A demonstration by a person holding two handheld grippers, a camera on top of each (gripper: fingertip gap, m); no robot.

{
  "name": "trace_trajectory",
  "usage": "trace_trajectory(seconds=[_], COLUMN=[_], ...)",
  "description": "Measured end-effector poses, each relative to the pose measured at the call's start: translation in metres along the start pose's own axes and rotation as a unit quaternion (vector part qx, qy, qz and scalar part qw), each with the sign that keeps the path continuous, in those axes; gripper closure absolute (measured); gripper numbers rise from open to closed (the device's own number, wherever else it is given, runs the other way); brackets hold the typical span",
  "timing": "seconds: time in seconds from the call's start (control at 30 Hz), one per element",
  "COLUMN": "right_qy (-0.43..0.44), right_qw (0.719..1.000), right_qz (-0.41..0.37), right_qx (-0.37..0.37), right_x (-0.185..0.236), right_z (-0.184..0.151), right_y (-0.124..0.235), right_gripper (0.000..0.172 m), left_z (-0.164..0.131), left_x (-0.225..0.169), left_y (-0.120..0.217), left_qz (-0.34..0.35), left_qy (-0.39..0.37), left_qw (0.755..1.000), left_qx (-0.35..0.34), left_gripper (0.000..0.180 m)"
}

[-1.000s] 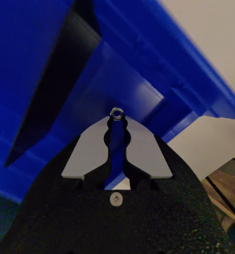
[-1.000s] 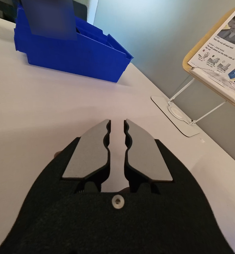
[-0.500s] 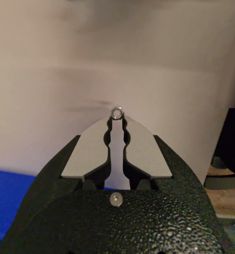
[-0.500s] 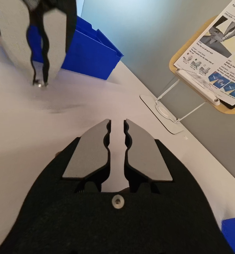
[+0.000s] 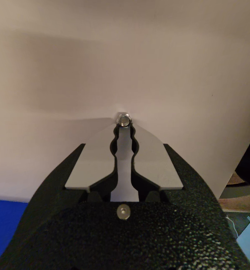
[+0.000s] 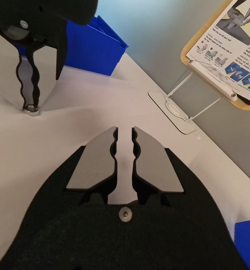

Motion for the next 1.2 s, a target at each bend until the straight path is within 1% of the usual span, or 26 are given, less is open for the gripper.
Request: trace_trajectory(seconds=[0.13, 0.2, 0.27, 0.33, 0.37, 0.43, 0.5, 0.53, 0.57, 0.6, 0.63, 0.73, 0.8, 0.9, 0.97, 1.13, 1.2], right_qy=[0.006, 0.009, 0.014, 0.019, 0.020, 0.021, 0.020, 0.020, 0.020, 0.020, 0.020, 0.023, 0.023, 0.025, 0.025, 0.036, 0.044], right_qw=[1.000, 1.000, 1.000, 1.000, 1.000, 1.000, 1.000, 1.000, 1.000, 1.000, 1.000, 0.999, 0.998, 0.997, 0.998, 0.998, 0.998], right_qz=[-0.002, -0.002, -0.003, -0.004, -0.004, -0.003, -0.003, -0.002, -0.002, -0.001, 0.000, 0.015, 0.025, 0.021, 0.017, -0.004, -0.012], right_qx=[0.007, 0.010, 0.012, 0.015, 0.016, 0.014, 0.010, 0.008, 0.006, 0.003, 0.000, -0.030, -0.053, -0.063, -0.062, -0.059, -0.054], right_x=[0.001, 0.002, 0.003, 0.003, 0.002, 0.003, 0.003, 0.003, 0.003, 0.003, 0.003, 0.005, 0.008, 0.007, 0.005, 0.000, -0.001], right_z=[-0.002, -0.003, -0.003, -0.004, -0.004, -0.004, -0.002, -0.002, -0.001, -0.001, -0.001, 0.004, 0.007, 0.008, 0.006, 0.005, 0.003], right_y=[-0.001, -0.001, -0.001, -0.001, -0.002, -0.002, -0.001, -0.001, -0.001, -0.001, -0.001, 0.002, 0.004, 0.004, 0.003, 0.000, -0.002], right_gripper=[0.154, 0.155, 0.155, 0.155, 0.155, 0.155, 0.155, 0.155, 0.155, 0.155, 0.155, 0.157, 0.159, 0.160, 0.160, 0.162, 0.162], left_z=[0.001, 0.003, 0.005, 0.001, -0.006, -0.028, -0.060, -0.076, -0.091, -0.104, -0.116, -0.145, -0.155, -0.150, -0.147, -0.154, -0.154], left_x=[-0.001, -0.001, -0.001, 0.007, 0.015, 0.039, 0.070, 0.083, 0.096, 0.108, 0.121, 0.146, 0.162, 0.174, 0.178, 0.185, 0.184], left_y=[0.005, 0.015, 0.035, 0.068, 0.088, 0.126, 0.156, 0.164, 0.168, 0.169, 0.167, 0.148, 0.135, 0.120, 0.109, 0.085, 0.079], left_qz=[-0.004, -0.003, 0.001, 0.026, 0.049, 0.113, 0.176, 0.189, 0.187, 0.185, 0.184, 0.167, 0.139, 0.075, 0.029, -0.028, -0.042], left_qy=[0.017, 0.025, 0.030, 0.039, 0.049, 0.076, 0.104, 0.115, 0.121, 0.118, 0.097, -0.043, -0.079, -0.121, -0.138, -0.174, -0.188], left_qw=[1.000, 0.999, 0.996, 0.991, 0.987, 0.978, 0.969, 0.967, 0.969, 0.971, 0.975, 0.985, 0.987, 0.990, 0.990, 0.984, 0.981], left_qx=[-0.022, -0.044, -0.082, -0.125, -0.142, -0.156, -0.142, -0.126, -0.108, -0.091, -0.073, -0.002, 0.025, -0.009, -0.019, 0.017, 0.017], left_gripper=[0.159, 0.155, 0.152, 0.149, 0.149, 0.148, 0.147, 0.147, 0.146, 0.146, 0.145, 0.136, 0.138, 0.146, 0.150, 0.153, 0.153])
Point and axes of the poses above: each gripper's, where its closed fingertips meet, y back along the fingers, z out of its top, x = y × z across the jaws, the point moved 4 cm from there along y, back along the fingers, and after that the axes turned 1 degree about -x, right-handed, at the moved point
